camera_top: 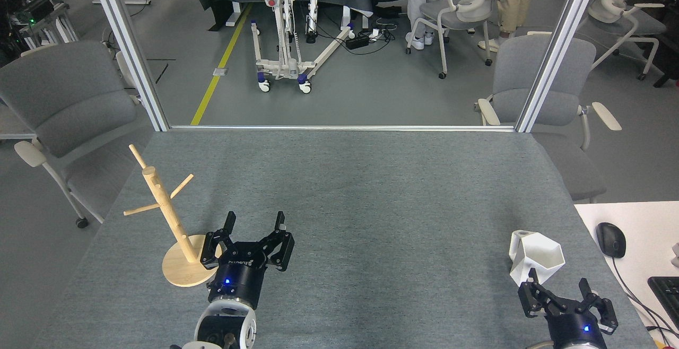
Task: Hang cup on storage rack
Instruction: 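Close the right gripper on the white hexagonal cup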
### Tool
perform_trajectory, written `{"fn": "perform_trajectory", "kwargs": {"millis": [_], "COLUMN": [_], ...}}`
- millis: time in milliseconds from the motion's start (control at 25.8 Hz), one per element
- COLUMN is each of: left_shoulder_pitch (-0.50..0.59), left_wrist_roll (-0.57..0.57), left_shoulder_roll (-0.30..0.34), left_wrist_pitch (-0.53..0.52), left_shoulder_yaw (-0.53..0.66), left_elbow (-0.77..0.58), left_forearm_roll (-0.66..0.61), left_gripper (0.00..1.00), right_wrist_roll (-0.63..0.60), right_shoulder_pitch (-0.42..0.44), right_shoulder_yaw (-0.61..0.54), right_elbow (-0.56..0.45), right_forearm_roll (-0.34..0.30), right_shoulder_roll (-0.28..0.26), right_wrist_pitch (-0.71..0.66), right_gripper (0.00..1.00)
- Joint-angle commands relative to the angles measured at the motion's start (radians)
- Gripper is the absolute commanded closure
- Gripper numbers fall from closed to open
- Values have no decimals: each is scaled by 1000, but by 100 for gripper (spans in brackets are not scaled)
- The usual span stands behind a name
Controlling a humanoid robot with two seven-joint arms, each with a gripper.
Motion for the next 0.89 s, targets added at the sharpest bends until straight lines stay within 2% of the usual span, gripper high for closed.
{"fn": "perform_trajectory", "kwargs": {"millis": [0,852], "left_shoulder_pitch": [-1,-4], "left_wrist_roll": [0,-2], "left_shoulder_roll": [0,0], "left_wrist_pitch": [0,0], "left_shoulder_yaw": [1,1], "left_elbow": [3,15], "left_forearm_roll": [0,0], "left_gripper": [1,1], "right_wrist_roll": [-1,-1], "right_shoulder_pitch": [-8,-65], "right_shoulder_yaw": [3,32], "right_elbow": [12,63], "right_forearm_roll": [-1,-6], "right_shoulder_roll": [-3,-12], "right_wrist_pitch": [-1,0], "right_gripper": [0,0]}}
